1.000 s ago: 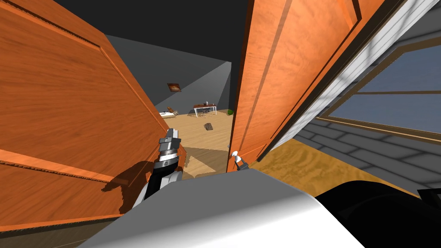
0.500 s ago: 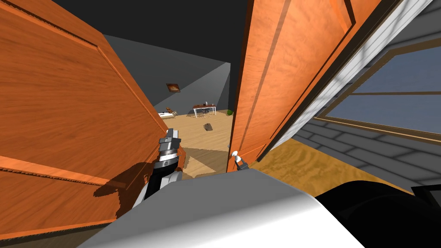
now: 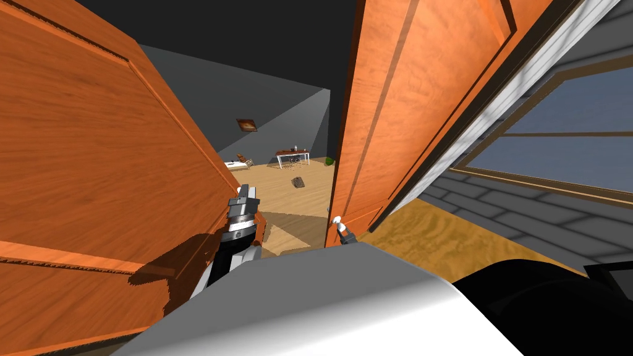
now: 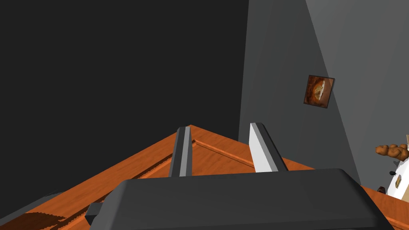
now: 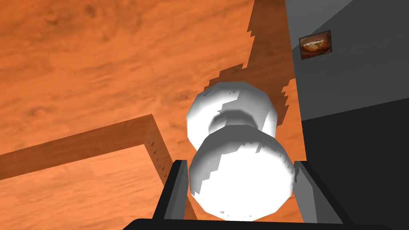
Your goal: Push the door open
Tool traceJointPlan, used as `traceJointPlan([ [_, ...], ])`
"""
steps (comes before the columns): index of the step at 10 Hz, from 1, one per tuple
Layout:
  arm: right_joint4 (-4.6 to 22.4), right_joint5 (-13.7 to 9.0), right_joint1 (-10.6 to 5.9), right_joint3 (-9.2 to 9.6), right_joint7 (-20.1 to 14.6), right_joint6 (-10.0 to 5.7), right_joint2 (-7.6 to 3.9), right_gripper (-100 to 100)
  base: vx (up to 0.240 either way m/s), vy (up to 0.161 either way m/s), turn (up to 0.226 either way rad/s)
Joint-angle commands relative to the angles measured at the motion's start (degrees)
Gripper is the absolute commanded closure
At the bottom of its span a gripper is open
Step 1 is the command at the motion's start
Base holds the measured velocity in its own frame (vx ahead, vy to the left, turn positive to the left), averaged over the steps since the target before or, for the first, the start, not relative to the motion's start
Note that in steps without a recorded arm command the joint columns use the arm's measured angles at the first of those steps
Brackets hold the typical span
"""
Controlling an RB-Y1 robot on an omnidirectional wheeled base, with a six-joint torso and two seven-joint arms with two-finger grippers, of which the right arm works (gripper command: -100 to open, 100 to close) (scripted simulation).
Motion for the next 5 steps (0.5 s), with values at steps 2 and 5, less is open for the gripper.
traceJointPlan([
  [2,0.5,-1.64,-1.21,0.14,-4.17,0.31,-0.6,100,0.035,0.014,-0.032],
  [5,0.73,-2.25,-1.53,0.4,-7.16,0.51,-0.81,100,0.024,0.012,-0.016],
])
